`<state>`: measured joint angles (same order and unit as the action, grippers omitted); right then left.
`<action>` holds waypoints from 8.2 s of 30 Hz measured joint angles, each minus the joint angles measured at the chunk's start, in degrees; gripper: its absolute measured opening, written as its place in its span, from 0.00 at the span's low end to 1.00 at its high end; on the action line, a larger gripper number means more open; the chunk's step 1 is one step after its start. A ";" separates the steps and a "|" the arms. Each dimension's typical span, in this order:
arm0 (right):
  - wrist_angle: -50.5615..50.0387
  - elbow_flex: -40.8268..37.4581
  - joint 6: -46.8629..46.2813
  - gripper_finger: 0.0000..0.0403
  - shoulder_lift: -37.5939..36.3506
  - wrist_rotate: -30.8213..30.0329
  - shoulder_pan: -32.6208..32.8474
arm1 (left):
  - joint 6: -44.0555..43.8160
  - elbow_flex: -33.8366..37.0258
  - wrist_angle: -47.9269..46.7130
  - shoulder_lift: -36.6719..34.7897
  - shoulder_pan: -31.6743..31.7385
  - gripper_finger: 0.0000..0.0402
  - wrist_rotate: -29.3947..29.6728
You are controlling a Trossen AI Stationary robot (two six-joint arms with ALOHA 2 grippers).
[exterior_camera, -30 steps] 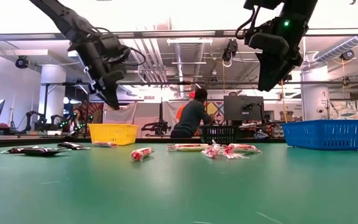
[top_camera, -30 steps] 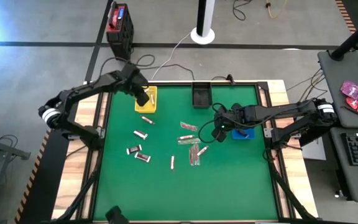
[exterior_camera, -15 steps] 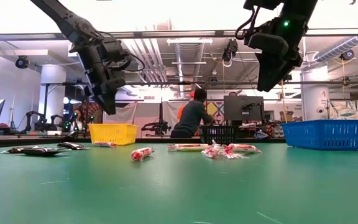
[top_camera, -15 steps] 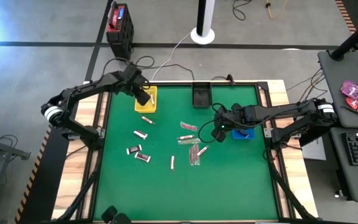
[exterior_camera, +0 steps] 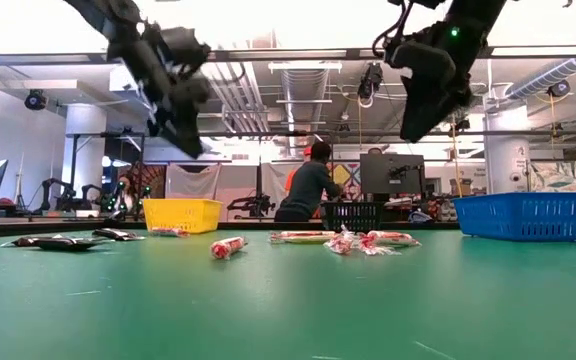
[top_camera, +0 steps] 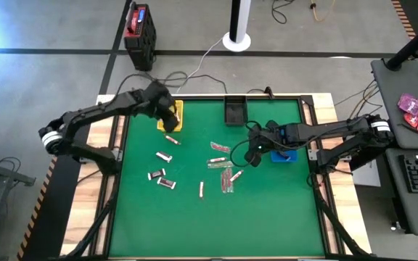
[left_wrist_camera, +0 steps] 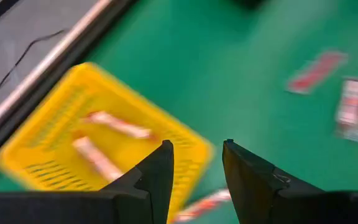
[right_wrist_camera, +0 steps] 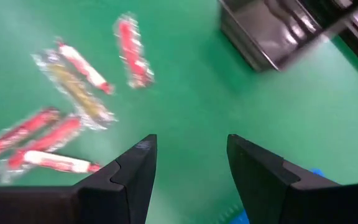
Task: Sort candy by brand, put in halloween buckets
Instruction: Put the green candy into the black basket, then put the brown chocolate into the blue basket
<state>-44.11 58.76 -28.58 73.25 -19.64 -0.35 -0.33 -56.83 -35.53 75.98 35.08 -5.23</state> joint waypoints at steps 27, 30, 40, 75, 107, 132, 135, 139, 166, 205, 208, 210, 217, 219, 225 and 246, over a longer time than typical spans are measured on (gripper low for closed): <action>19.83 0.02 14.81 0.41 16.67 3.14 8.19 | -11.04 17.37 19.57 -20.82 -48.29 0.29 13.86; 20.02 0.02 17.76 0.41 19.25 3.15 7.43 | -11.37 17.35 19.70 -21.02 -48.44 0.29 13.90; 21.16 0.02 22.25 0.41 25.20 5.30 3.82 | -10.56 17.32 19.99 -20.95 -48.44 0.29 16.27; 17.87 -0.09 22.24 0.03 19.72 11.48 1.03 | -8.87 17.24 20.07 -20.91 -48.42 0.29 22.87; 17.48 0.00 0.19 0.03 12.82 0.55 -23.49 | -8.48 17.24 20.13 -20.88 -48.35 0.29 31.04; 29.48 0.09 5.14 0.03 18.43 1.14 -25.22 | -8.65 17.24 20.15 -20.88 -48.36 0.29 33.24; 29.77 0.09 5.29 0.05 18.38 2.19 -25.43 | -8.75 17.24 20.13 -20.88 -48.37 0.29 33.24; 29.69 0.09 5.29 0.14 18.37 2.25 -25.58 | -9.07 17.24 20.13 -20.88 -48.35 0.29 33.24; 22.75 -0.07 9.67 0.42 1.63 -0.47 -5.50 | -21.07 17.24 4.92 -3.48 -51.39 0.41 5.55; 23.14 -1.78 8.65 0.42 3.85 -4.44 -0.79 | -8.98 16.97 3.45 8.04 -51.79 0.17 12.61; 25.12 -3.02 10.61 0.42 3.85 -4.45 0.59 | -6.88 16.27 5.12 4.78 -51.74 0.15 12.15; 28.98 -5.13 14.01 0.42 3.85 -4.40 1.91 | -4.85 16.08 8.25 2.25 -51.50 0.12 12.04; 47.62 -14.27 24.67 0.42 3.85 -1.09 6.81 | -0.50 16.14 17.38 -5.19 -48.58 0.03 10.11; 49.49 -15.45 24.05 0.41 3.85 -0.93 7.53 | -1.24 16.14 16.31 -6.58 -48.29 0.01 10.19; 48.74 -16.89 19.20 0.38 3.85 -0.95 8.24 | -18.06 16.14 10.71 -5.92 -48.85 0.07 7.62; 49.60 -17.42 20.96 0.35 3.82 -1.39 9.90 | -34.56 18.48 17.43 11.92 -66.29 0.58 32.77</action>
<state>5.50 41.34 -7.61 77.08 -21.04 9.55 -34.88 -38.35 -18.10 87.90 -31.21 27.53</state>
